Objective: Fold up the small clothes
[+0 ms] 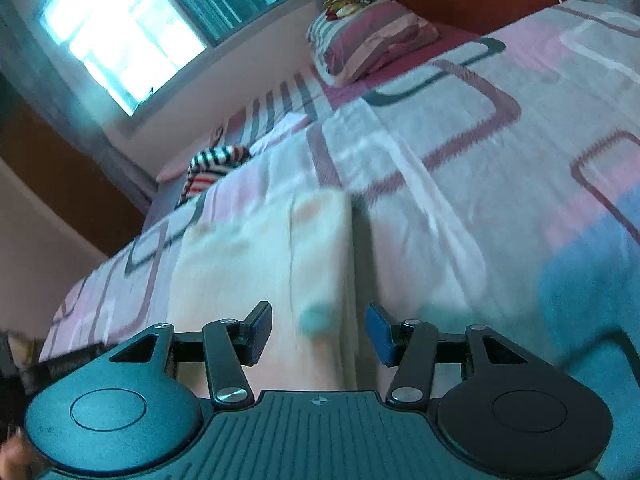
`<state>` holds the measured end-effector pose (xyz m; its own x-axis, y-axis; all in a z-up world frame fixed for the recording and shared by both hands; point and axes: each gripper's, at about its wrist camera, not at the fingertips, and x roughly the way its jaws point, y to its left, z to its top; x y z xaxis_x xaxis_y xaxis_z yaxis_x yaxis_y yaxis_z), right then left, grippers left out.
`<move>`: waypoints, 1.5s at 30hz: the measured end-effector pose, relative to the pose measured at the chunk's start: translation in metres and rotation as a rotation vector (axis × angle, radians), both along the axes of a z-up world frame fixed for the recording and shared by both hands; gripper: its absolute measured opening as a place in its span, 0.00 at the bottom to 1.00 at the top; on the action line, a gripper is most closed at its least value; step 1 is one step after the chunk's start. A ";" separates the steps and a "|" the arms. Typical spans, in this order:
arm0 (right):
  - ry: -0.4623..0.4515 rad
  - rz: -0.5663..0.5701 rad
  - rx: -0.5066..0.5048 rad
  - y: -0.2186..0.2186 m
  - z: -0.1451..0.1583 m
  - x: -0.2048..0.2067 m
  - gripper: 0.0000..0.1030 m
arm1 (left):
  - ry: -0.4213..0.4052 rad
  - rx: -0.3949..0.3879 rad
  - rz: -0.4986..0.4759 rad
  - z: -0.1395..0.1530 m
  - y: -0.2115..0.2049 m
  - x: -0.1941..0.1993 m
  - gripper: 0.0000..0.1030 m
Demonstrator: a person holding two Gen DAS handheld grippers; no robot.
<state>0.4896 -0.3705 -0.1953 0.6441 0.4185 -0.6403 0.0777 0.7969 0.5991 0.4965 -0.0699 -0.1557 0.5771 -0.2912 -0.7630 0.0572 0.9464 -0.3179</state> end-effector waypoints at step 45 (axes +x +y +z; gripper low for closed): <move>-0.022 0.086 -0.294 0.043 -0.017 0.001 0.37 | -0.076 0.168 -0.050 -0.009 -0.034 0.012 0.77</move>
<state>0.4907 -0.3271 -0.2126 0.6291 0.2709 -0.7286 -0.0077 0.9394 0.3427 0.5083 -0.1035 -0.1648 0.6229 -0.1931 -0.7581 0.1230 0.9812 -0.1489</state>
